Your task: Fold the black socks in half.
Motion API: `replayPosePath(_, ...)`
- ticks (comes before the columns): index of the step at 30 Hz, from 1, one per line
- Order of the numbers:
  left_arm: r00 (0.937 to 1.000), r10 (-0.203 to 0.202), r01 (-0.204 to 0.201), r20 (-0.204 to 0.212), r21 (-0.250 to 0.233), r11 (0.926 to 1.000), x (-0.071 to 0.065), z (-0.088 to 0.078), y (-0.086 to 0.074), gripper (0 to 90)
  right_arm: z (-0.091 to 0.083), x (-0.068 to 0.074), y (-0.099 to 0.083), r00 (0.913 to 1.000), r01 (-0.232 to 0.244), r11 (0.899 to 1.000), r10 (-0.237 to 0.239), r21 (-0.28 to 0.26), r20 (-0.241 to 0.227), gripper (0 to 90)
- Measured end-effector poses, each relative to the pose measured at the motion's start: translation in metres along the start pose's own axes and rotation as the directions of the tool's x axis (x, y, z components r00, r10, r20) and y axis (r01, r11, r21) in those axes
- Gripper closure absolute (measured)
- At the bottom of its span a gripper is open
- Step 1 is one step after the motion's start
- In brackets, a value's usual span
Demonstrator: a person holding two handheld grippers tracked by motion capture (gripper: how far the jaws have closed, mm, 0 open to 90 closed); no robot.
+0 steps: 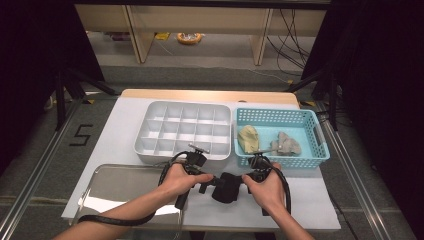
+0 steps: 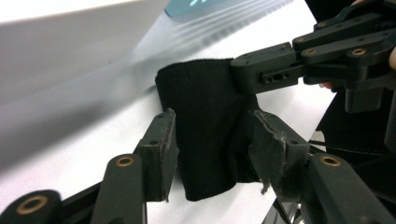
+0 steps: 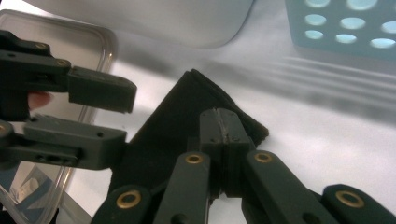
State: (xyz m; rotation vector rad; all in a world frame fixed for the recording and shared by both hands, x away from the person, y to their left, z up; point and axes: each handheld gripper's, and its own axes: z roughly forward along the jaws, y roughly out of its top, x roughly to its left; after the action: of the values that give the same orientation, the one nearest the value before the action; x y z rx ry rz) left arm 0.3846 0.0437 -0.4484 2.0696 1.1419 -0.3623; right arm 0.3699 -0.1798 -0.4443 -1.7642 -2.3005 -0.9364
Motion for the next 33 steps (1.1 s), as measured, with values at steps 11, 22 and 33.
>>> replayPosePath(11,0.9999,-0.011,0.011,-0.012,-0.049,0.9987,-0.004,-0.008,0.001,41.4,-0.002,0.0,-0.002,0.9995,-0.032,0.999,0.032,0.02,0.007,90.0)
replayPosePath(22,0.9982,-0.057,0.058,-0.016,0.036,0.9977,0.008,0.02,-0.004,41.7,-0.001,-0.004,-0.003,0.9996,0.027,1.0,-0.027,-0.011,0.0,90.0)
replayPosePath(33,0.9987,-0.051,0.051,0.005,0.092,0.9945,0.006,0.03,-0.006,45.0,0.0,-0.002,-0.005,1.0,0.002,1.0,-0.002,-0.002,-0.007,90.0)
